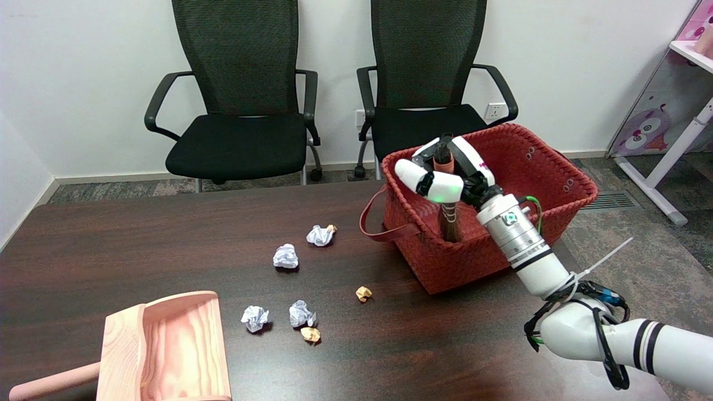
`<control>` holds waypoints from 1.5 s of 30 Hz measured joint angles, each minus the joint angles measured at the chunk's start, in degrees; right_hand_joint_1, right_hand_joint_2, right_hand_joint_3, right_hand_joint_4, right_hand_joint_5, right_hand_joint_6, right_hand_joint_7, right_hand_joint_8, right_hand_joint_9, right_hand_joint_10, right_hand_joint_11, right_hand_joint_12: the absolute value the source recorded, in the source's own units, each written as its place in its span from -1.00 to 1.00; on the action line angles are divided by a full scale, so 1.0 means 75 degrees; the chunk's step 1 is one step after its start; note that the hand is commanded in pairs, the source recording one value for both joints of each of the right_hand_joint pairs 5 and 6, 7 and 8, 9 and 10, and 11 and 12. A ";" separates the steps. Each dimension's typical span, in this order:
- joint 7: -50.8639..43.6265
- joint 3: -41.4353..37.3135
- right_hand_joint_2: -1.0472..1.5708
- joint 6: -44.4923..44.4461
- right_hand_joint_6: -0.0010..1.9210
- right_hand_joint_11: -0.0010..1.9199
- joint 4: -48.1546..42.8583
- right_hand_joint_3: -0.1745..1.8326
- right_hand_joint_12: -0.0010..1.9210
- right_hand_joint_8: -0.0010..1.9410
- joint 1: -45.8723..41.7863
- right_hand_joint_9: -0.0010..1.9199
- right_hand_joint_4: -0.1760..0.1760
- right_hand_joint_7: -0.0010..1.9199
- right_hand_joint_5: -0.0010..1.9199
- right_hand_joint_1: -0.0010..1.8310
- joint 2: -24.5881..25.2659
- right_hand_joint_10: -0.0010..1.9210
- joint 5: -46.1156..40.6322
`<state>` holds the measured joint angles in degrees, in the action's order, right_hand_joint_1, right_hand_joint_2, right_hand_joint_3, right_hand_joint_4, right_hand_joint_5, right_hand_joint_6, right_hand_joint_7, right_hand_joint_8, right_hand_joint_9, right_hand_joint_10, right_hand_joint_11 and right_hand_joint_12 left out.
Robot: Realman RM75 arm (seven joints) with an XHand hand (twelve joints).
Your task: Pick up the broom by its handle.
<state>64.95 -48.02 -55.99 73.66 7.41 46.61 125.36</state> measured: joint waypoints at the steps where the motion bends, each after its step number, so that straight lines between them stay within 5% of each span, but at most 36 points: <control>1: -0.0034 -0.0019 0.45 0.0000 1.00 1.00 0.0047 0.13 1.00 0.98 -0.0010 1.00 0.12 1.00 1.00 0.06 -0.0011 1.00 -0.0021; 15: -0.1410 -0.0263 0.77 0.0000 1.00 1.00 0.1319 0.32 1.00 0.98 -0.0275 1.00 0.13 1.00 1.00 0.09 -0.0360 1.00 -0.1195; 45: -0.3798 -0.1299 0.82 0.0458 1.00 1.00 0.4540 0.45 1.00 0.98 -0.0320 1.00 0.14 1.00 1.00 0.08 -0.0886 1.00 -0.3441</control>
<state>36.46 -57.76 -52.56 107.71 5.01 39.97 99.55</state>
